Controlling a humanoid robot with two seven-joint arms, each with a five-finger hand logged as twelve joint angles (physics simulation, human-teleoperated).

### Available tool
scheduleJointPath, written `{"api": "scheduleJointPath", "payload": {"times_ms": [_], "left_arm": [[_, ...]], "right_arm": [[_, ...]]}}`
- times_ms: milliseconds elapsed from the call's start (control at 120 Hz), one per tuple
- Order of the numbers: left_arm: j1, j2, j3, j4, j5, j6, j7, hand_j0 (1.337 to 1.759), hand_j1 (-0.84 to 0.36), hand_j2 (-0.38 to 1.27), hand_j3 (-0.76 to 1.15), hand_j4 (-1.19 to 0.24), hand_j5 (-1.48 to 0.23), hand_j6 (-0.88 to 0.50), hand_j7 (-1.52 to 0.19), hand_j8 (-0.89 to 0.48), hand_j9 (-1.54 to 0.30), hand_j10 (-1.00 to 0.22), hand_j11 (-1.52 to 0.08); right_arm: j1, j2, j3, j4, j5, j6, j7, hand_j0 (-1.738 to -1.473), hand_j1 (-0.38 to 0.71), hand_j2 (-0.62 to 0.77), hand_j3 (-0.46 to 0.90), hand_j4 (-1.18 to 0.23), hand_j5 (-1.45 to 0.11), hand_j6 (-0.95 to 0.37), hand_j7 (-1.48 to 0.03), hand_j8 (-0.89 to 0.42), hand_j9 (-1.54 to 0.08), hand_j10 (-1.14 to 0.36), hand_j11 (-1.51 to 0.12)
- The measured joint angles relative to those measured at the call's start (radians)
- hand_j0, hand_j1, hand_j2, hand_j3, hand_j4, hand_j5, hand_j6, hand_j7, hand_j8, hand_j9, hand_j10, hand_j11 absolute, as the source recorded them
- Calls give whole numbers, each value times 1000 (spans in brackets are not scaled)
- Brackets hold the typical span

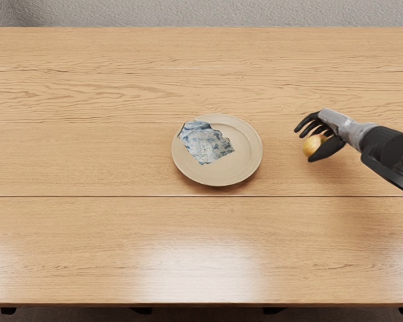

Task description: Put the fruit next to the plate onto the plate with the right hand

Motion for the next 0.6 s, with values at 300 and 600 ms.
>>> {"api": "scheduleJointPath", "payload": {"times_ms": [300,600], "left_arm": [[-1,0,0,0,0,0,0,1658,341,2,0,-7,-9,-7,-9,-7,-9,-7,-9],[0,0,0,0,0,0,0,1658,341,2,0,-7,-9,-7,-9,-7,-9,-7,-9]], "right_arm": [[15,26,-1,10,7,-1,-1,-1658,203,48,0,-501,-656,-503,-653,-494,-654,-482,-653],[38,62,-2,10,14,-4,-4,-1658,203,48,0,-501,-656,-503,-653,-495,-654,-483,-653]]}}
